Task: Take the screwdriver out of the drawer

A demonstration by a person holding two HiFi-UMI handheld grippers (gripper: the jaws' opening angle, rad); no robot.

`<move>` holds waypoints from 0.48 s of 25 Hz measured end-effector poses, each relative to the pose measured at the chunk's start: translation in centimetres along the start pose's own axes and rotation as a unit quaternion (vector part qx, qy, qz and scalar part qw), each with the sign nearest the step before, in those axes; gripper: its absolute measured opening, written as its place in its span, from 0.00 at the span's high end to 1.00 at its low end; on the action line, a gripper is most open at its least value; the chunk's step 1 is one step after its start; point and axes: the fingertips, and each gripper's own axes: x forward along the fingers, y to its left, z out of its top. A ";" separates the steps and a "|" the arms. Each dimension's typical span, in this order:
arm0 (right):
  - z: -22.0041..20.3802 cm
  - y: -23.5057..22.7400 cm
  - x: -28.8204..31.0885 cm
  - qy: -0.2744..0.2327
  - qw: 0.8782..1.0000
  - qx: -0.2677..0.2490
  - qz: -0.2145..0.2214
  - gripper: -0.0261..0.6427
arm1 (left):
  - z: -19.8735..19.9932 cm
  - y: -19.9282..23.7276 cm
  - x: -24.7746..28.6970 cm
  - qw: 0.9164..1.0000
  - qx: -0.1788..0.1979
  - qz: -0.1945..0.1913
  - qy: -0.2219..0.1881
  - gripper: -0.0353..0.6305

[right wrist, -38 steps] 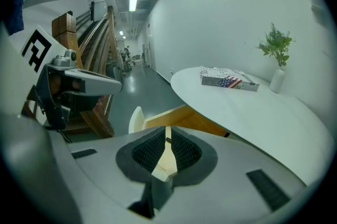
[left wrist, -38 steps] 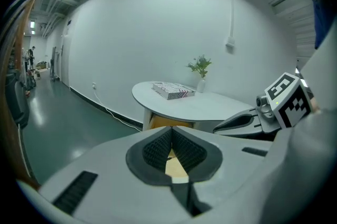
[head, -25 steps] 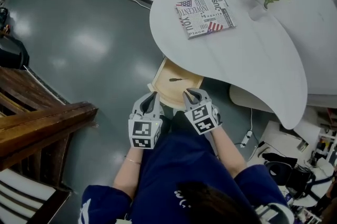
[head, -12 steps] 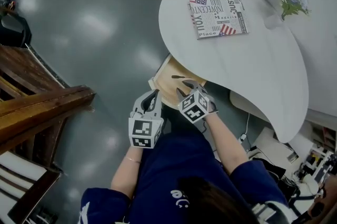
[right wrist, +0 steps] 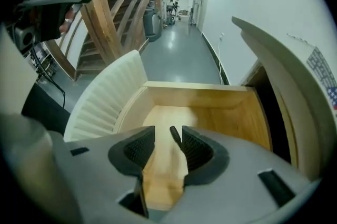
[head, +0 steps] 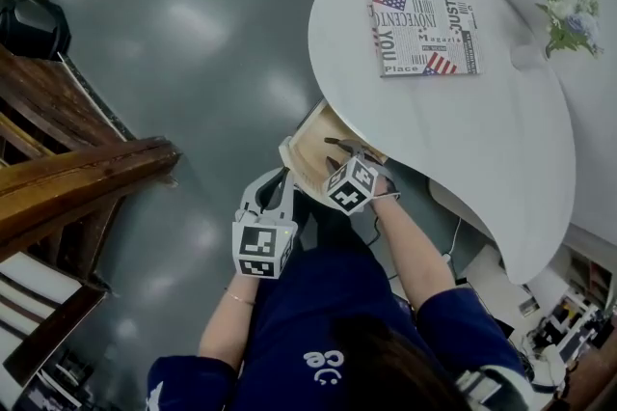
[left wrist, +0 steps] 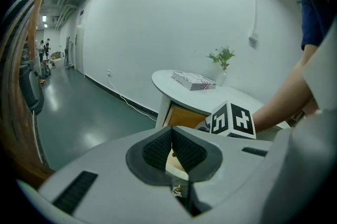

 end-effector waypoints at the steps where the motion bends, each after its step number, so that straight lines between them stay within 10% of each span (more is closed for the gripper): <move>1: 0.0 0.0 0.5 0.004 1.000 -0.010 0.003 0.71 | -0.1 0.1 0.0 1.000 -0.002 0.003 0.002 0.94; 12: -1.7 -0.4 5.0 0.054 0.995 -0.083 0.014 0.71 | -0.9 0.2 0.9 1.000 -0.013 0.010 0.015 0.94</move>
